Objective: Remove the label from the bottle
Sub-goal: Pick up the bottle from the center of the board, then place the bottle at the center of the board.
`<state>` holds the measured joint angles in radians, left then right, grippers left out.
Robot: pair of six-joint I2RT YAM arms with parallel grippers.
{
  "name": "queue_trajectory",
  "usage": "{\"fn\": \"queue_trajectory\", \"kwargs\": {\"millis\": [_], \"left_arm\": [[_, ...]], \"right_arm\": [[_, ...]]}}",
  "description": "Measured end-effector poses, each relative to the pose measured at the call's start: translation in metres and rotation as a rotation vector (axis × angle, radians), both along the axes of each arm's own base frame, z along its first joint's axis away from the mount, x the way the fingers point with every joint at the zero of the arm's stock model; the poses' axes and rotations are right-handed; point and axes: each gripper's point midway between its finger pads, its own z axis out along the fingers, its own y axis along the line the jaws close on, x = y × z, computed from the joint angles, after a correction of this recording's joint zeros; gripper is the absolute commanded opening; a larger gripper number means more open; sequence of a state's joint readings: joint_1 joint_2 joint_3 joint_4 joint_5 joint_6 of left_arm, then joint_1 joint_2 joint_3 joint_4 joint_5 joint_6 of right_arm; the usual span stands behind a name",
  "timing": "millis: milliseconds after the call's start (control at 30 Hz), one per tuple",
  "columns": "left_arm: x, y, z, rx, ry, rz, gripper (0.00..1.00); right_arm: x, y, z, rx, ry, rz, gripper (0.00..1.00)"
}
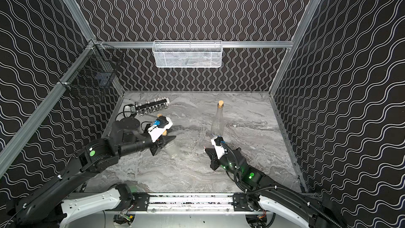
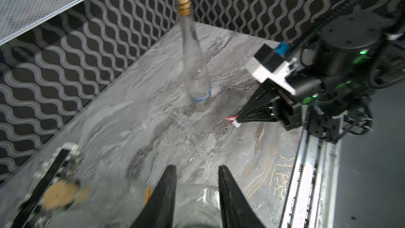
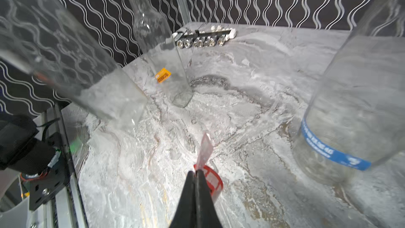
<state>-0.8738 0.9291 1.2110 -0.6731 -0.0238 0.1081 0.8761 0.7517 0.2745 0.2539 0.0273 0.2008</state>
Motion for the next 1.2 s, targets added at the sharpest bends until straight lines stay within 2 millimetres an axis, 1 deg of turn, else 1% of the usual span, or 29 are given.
{"fn": "queue_trajectory", "kwargs": {"millis": [100, 200, 267, 333, 433, 567, 633, 733, 833, 933, 1100, 1200], "left_arm": [[0.012, 0.010, 0.000, -0.005, 0.005, 0.100, 0.00], [0.023, 0.011, 0.003, -0.010, 0.014, 0.159, 0.00], [0.030, 0.013, 0.006, -0.014, 0.011, 0.200, 0.00], [0.037, 0.019, 0.008, -0.006, 0.002, 0.238, 0.00], [0.042, 0.036, 0.006, 0.013, 0.002, 0.297, 0.00], [0.047, 0.064, 0.008, 0.032, -0.017, 0.396, 0.00], [0.052, 0.077, 0.004, 0.057, -0.025, 0.452, 0.00], [0.065, 0.093, -0.009, 0.106, -0.018, 0.532, 0.00], [0.083, 0.112, -0.021, 0.143, -0.007, 0.612, 0.00], [0.108, 0.135, -0.027, 0.126, 0.014, 0.708, 0.00], [0.161, 0.181, -0.040, 0.027, 0.071, 0.865, 0.00], [0.189, 0.193, -0.053, -0.035, 0.106, 0.906, 0.00]], "right_arm": [[-0.002, 0.006, -0.006, -0.014, 0.025, 0.028, 0.00], [-0.003, 0.009, -0.009, -0.017, 0.041, 0.045, 0.00], [-0.004, 0.010, -0.009, -0.013, 0.045, 0.050, 0.00], [-0.005, 0.010, -0.006, 0.002, 0.045, 0.050, 0.00], [-0.006, 0.009, -0.004, 0.015, 0.036, 0.049, 0.00], [-0.005, 0.009, -0.004, 0.017, 0.037, 0.048, 0.00], [-0.005, 0.009, -0.006, 0.012, 0.042, 0.047, 0.00], [-0.005, 0.010, -0.009, 0.005, 0.048, 0.048, 0.00], [-0.005, 0.011, -0.009, 0.007, 0.048, 0.051, 0.00], [-0.005, 0.012, -0.005, 0.019, 0.040, 0.055, 0.00], [-0.005, 0.013, 0.002, 0.041, 0.022, 0.059, 0.00], [-0.005, 0.013, 0.003, 0.046, 0.017, 0.061, 0.00]]}}
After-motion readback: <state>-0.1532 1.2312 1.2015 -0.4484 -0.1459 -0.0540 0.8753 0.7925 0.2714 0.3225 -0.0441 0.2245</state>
